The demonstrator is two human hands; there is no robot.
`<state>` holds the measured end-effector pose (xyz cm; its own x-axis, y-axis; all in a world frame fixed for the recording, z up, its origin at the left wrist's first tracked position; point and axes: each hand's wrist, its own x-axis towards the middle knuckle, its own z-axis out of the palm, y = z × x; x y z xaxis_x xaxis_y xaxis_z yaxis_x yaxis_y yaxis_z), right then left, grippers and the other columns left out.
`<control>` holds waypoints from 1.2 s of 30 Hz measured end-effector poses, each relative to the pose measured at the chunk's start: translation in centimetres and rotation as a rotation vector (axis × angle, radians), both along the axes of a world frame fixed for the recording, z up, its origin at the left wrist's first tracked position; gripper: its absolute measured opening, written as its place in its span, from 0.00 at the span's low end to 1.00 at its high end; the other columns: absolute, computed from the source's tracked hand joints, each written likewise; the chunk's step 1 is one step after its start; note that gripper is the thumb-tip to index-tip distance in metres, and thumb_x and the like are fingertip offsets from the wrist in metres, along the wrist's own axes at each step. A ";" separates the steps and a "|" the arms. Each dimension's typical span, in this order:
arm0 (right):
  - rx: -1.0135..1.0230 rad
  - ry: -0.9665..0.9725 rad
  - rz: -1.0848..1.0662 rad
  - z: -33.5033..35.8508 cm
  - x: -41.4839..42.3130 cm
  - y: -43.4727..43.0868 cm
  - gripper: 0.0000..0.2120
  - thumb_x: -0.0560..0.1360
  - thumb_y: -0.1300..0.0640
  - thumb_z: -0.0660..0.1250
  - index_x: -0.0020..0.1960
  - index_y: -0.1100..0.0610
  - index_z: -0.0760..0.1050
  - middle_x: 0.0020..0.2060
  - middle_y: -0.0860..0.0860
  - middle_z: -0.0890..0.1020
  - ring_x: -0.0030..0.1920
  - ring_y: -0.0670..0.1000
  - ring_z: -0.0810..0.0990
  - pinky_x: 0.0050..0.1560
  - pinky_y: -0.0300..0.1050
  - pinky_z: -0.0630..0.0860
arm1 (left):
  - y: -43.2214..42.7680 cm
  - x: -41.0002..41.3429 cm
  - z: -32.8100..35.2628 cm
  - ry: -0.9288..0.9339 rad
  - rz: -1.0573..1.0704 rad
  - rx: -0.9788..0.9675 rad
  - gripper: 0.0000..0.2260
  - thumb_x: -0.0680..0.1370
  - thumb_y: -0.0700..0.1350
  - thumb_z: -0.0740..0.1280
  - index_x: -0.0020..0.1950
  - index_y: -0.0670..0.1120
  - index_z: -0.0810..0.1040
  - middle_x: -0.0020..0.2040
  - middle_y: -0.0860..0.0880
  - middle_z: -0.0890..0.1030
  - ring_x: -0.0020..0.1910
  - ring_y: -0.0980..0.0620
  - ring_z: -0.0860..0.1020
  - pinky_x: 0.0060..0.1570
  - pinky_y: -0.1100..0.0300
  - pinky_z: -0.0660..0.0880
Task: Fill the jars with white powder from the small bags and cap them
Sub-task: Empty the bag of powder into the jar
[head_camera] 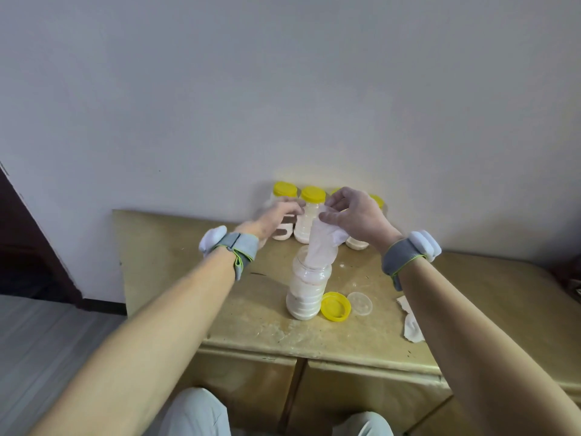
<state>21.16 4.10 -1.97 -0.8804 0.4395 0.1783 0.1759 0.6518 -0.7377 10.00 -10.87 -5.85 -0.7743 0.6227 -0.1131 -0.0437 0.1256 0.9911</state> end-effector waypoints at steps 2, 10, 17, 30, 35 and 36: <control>-0.026 0.004 0.011 0.1 0.0 -0.2 0.12 0.69 0.57 0.78 0.46 0.51 0.76 0.42 0.49 0.83 0.41 0.49 0.81 0.40 0.40 0.76 | 0.0 -0.2 1.3 0.192 0.007 -0.049 0.06 0.76 0.48 0.73 0.52 0.50 0.83 0.45 0.57 0.82 0.44 0.62 0.78 0.42 0.66 0.71; -0.058 0.023 0.030 0.5 0.8 -0.4 0.15 0.69 0.59 0.78 0.50 0.52 0.75 0.38 0.44 0.81 0.40 0.47 0.80 0.40 0.40 0.75 | 0.8 0.4 1.6 0.377 -0.021 -0.089 0.07 0.79 0.44 0.71 0.55 0.43 0.84 0.40 0.55 0.80 0.41 0.57 0.76 0.32 0.76 0.68; -0.037 0.017 0.003 0.5 1.5 -0.3 0.15 0.70 0.54 0.78 0.52 0.53 0.76 0.39 0.45 0.81 0.40 0.47 0.80 0.39 0.39 0.76 | 0.7 1.0 1.9 0.383 0.022 -0.101 0.05 0.78 0.46 0.72 0.50 0.44 0.83 0.43 0.49 0.82 0.43 0.54 0.79 0.36 0.69 0.70; 0.004 0.094 0.006 -0.6 2.4 0.8 0.18 0.73 0.70 0.61 0.55 0.51 0.78 0.44 0.45 0.84 0.45 0.47 0.81 0.47 0.33 0.76 | 1.2 1.5 1.3 0.316 0.070 -0.094 0.03 0.78 0.45 0.69 0.45 0.50 0.77 0.45 0.49 0.80 0.46 0.51 0.78 0.38 0.63 0.71; -0.055 0.134 -0.097 -1.2 2.6 1.6 0.10 0.76 0.62 0.67 0.55 0.51 0.77 0.41 0.45 0.83 0.40 0.45 0.80 0.35 0.25 0.70 | 0.3 1.7 1.2 0.262 0.009 -0.063 0.15 0.79 0.58 0.67 0.47 0.47 0.82 0.44 0.51 0.81 0.46 0.52 0.79 0.45 0.57 0.70; -0.047 0.124 -0.114 -1.4 2.6 1.7 0.08 0.77 0.61 0.68 0.54 0.51 0.78 0.40 0.45 0.83 0.40 0.46 0.80 0.33 0.25 0.69 | 0.2 1.7 1.1 0.254 -0.017 -0.061 0.18 0.76 0.60 0.69 0.50 0.45 0.82 0.45 0.52 0.81 0.46 0.54 0.79 0.45 0.58 0.70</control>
<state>23.75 5.76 -3.34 -0.7970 0.5456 0.2589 0.1527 0.5968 -0.7877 11.69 -10.71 -4.71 -0.7720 0.6340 0.0456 0.2080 0.1842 0.9606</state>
